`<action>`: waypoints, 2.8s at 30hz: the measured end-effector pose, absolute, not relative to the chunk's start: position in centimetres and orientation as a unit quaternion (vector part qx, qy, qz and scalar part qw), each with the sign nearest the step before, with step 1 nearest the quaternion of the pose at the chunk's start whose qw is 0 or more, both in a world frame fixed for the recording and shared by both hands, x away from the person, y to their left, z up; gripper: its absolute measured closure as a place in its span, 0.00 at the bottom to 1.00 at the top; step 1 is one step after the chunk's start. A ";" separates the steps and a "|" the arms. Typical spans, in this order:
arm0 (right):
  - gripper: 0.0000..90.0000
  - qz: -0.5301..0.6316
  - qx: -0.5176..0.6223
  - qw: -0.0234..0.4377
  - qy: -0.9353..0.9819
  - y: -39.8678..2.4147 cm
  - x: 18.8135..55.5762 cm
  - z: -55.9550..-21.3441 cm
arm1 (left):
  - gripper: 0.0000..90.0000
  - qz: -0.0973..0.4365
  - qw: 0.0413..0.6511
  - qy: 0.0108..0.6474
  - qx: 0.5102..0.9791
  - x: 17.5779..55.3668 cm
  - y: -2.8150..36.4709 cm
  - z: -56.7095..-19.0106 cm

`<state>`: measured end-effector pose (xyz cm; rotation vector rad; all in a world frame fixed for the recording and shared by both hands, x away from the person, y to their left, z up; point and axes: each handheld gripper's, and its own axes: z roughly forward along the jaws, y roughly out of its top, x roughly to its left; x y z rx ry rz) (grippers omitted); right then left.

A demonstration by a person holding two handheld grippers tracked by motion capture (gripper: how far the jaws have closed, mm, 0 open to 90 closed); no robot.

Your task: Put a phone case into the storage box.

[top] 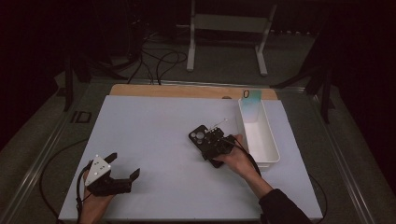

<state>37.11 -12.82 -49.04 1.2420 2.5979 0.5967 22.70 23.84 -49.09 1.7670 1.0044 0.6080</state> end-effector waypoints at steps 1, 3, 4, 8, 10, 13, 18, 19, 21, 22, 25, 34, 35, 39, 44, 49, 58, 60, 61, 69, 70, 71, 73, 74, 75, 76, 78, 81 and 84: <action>0.17 0.208 0.423 0.101 0.876 -12.9 37.0 -48.9 | 0.00 0.250 0.488 0.413 0.727 22.7 23.8 -49.1; 0.17 0.218 0.424 0.102 0.873 -13.0 36.9 -48.6 | 0.00 0.250 0.487 0.414 0.728 22.7 23.8 -49.1; 0.17 0.224 0.427 0.102 0.870 -13.0 36.8 -48.5 | 0.00 0.250 0.487 0.414 0.727 22.7 23.8 -49.1; 0.17 0.251 0.425 0.108 0.863 -13.1 36.3 -47.7 | 0.00 0.250 0.486 0.415 0.727 22.7 23.8 -49.1; 0.17 0.267 0.426 0.111 0.857 -13.2 36.1 -47.2 | 0.00 0.250 0.486 0.416 0.727 22.7 23.8 -49.1; 0.17 0.294 0.427 0.116 0.848 -13.3 35.8 -46.4 | 0.00 0.249 0.486 0.417 0.727 22.7 23.8 -49.1; 0.17 0.316 0.428 0.121 0.838 -13.5 35.4 -45.8 | 0.00 0.249 0.486 0.416 0.727 22.7 23.7 -49.1; 0.17 0.324 0.427 0.121 0.835 -13.5 35.3 -45.7 | 0.00 0.248 0.487 0.416 0.727 22.7 23.7 -49.1; 0.17 0.330 0.424 0.120 0.834 -13.6 35.2 -45.5 | 0.00 0.248 0.486 0.416 0.727 22.8 23.7 -49.1; 0.17 0.330 0.424 0.120 0.834 -13.6 35.2 -45.5 | 0.00 0.247 0.486 0.416 0.727 22.8 23.6 -49.1; 0.17 0.339 0.423 0.120 0.832 -13.6 35.0 -45.3 | 0.00 0.245 0.487 0.415 0.728 22.7 23.5 -49.0; 0.17 0.366 0.420 0.125 0.821 -13.8 34.7 -44.6 | 0.00 0.237 0.495 0.415 0.726 22.8 23.1 -48.8; 0.17 0.372 0.421 0.126 0.818 -13.7 34.7 -44.5 | 0.00 0.234 0.498 0.414 0.725 22.8 23.0 -48.7; 0.17 0.383 0.423 0.123 0.812 -13.7 34.7 -44.3 | 0.00 0.230 0.503 0.412 0.724 22.8 22.4 -48.4; 0.17 0.394 0.421 0.126 0.807 -13.5 34.6 -44.0 | 0.00 0.225 0.506 0.404 0.729 22.9 21.5 -48.1; 0.17 0.406 0.418 0.125 0.803 -13.2 34.5 -43.6 | 0.00 0.211 0.506 0.389 0.741 23.4 19.7 -47.8; 0.17 0.427 0.409 0.126 0.796 -12.9 34.1 -42.9 | 0.00 0.194 0.510 0.370 0.752 24.3 17.0 -47.1; 0.17 0.430 0.409 0.125 0.795 -12.9 34.0 -42.8 | 0.00 0.190 0.511 0.367 0.754 24.5 16.5 -47.0; 0.17 0.432 0.408 0.125 0.795 -12.9 34.0 -42.8 | 0.00 0.188 0.511 0.366 0.755 24.6 16.2 -46.9; 0.17 0.448 0.404 0.122 0.788 -12.9 33.6 -42.6 | 0.01 0.168 0.519 0.356 0.759 25.2 14.4 -46.4; 0.17 0.450 0.403 0.123 0.787 -12.8 33.5 -42.5 | 0.01 0.166 0.520 0.354 0.760 25.3 14.1 -46.3; 0.17 0.450 0.403 0.123 0.787 -12.8 33.5 -42.5 | 0.01 0.166 0.520 0.354 0.760 25.3 14.1 -46.3; 0.17 0.452 0.402 0.122 0.787 -12.8 33.5 -42.5 | 0.01 0.166 0.520 0.354 0.760 25.3 14.1 -46.3; 0.17 0.452 0.402 0.122 0.787 -12.8 33.5 -42.5 | 0.01 0.157 0.523 0.349 0.761 25.5 13.1 -46.1; 0.17 0.459 0.399 0.122 0.784 -12.5 33.2 -42.4 | 0.01 0.153 0.524 0.346 0.763 25.7 12.6 -46.0; 0.17 0.463 0.396 0.123 0.783 -12.3 33.0 -42.4 | 0.02 0.152 0.525 0.347 0.762 25.7 12.4 -46.0; 0.17 0.464 0.396 0.123 0.783 -12.3 33.0 -42.4 | 0.05 0.151 0.525 0.348 0.762 25.8 12.1 -45.9; 0.17 0.477 0.392 0.121 0.777 -12.0 32.7 -42.3 | 0.10 0.146 0.524 0.345 0.765 26.0 10.7 -45.8; 0.17 0.484 0.388 0.121 0.775 -11.8 32.5 -42.2 | 0.15 0.140 0.527 0.346 0.763 26.2 9.8 -45.8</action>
